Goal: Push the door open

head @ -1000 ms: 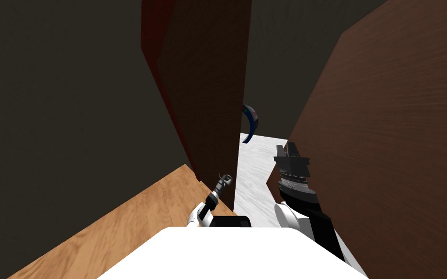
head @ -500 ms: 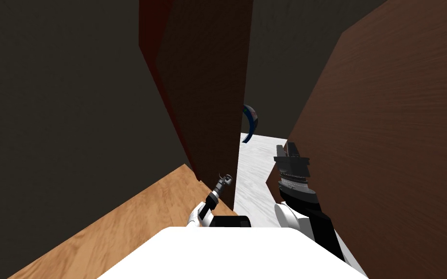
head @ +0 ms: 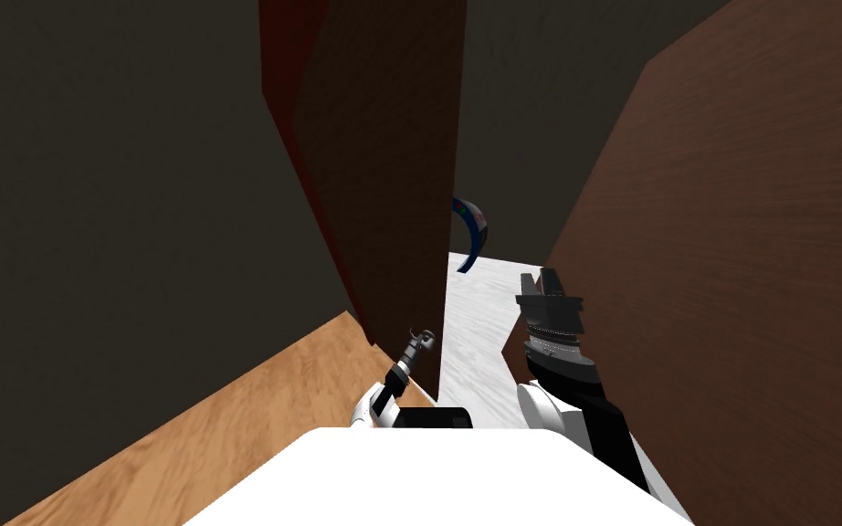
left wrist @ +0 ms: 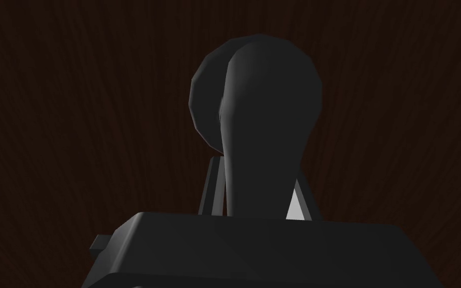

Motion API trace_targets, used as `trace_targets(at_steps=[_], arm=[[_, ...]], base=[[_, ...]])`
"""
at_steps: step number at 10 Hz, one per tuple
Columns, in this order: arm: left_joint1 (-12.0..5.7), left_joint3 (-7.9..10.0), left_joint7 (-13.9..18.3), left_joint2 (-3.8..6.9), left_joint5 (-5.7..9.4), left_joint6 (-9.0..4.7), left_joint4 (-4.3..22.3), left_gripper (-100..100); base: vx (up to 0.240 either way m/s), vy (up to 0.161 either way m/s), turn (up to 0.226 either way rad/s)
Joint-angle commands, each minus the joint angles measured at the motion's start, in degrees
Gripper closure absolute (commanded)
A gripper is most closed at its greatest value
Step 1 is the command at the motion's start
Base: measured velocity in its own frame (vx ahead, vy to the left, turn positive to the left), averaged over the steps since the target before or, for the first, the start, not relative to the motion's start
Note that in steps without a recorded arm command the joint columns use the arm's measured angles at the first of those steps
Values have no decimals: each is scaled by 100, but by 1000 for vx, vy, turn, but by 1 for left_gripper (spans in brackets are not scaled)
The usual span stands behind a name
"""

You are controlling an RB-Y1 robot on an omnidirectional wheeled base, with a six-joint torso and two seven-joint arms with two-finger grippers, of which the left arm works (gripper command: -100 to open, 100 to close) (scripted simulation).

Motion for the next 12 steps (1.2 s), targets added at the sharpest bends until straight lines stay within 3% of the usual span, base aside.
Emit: trace_targets(at_steps=[1,10,12], arm=[[-85,128,-45,10,32,-95,60,100],[-53,768,-216,41,76,-50,82,100],[-50,818,-229,33,79,-47,84,100]], base=[[135,-155,56],[143,-147,91],[91,-129,67]])
